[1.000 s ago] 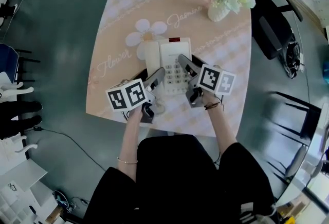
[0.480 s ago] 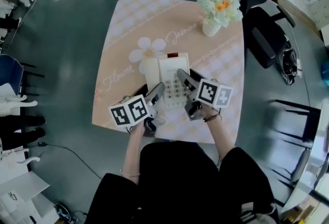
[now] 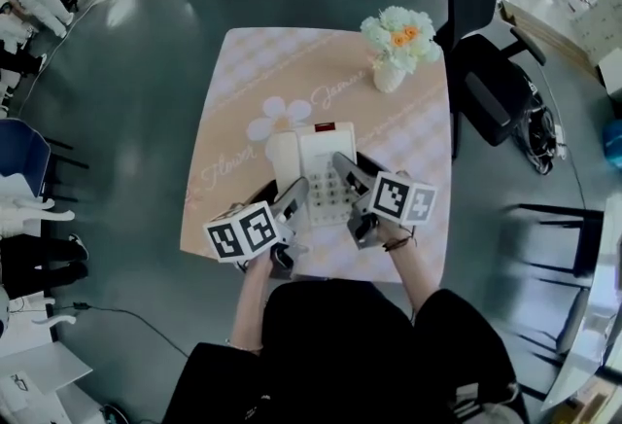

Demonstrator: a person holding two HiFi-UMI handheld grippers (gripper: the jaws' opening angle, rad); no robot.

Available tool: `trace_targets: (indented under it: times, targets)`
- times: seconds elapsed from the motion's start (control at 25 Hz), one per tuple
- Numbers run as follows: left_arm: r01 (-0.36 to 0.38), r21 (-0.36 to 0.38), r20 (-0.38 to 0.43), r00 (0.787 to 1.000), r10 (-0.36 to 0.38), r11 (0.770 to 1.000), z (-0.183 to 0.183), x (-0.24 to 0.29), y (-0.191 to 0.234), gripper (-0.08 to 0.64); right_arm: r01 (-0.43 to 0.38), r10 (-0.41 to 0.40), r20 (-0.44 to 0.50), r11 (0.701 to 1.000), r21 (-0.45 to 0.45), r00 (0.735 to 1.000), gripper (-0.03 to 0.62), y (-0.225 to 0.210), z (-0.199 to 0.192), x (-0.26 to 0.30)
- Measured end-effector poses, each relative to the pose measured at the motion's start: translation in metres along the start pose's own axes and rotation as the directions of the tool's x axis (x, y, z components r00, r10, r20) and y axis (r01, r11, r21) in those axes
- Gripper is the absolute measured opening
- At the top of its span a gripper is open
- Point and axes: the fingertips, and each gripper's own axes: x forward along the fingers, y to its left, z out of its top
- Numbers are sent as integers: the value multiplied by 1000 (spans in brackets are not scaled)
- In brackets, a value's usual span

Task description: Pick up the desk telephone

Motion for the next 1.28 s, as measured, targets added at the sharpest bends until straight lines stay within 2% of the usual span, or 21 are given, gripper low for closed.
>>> trace_targets:
  times: [0.36, 0.72, 1.28]
  targets:
    - [34, 1, 26, 999, -34, 999, 3, -25, -17, 301, -8, 9, 40, 1000, -25, 999, 207, 23, 3, -24]
    - [70, 13, 60, 996, -70, 997, 14, -44, -39, 301, -18, 19, 91, 1000, -10, 996, 207, 39, 13, -47]
    - [113, 52, 94, 989, -117, 992, 30, -67, -65, 300, -43, 51, 147, 997, -57, 988, 204, 69, 32, -69]
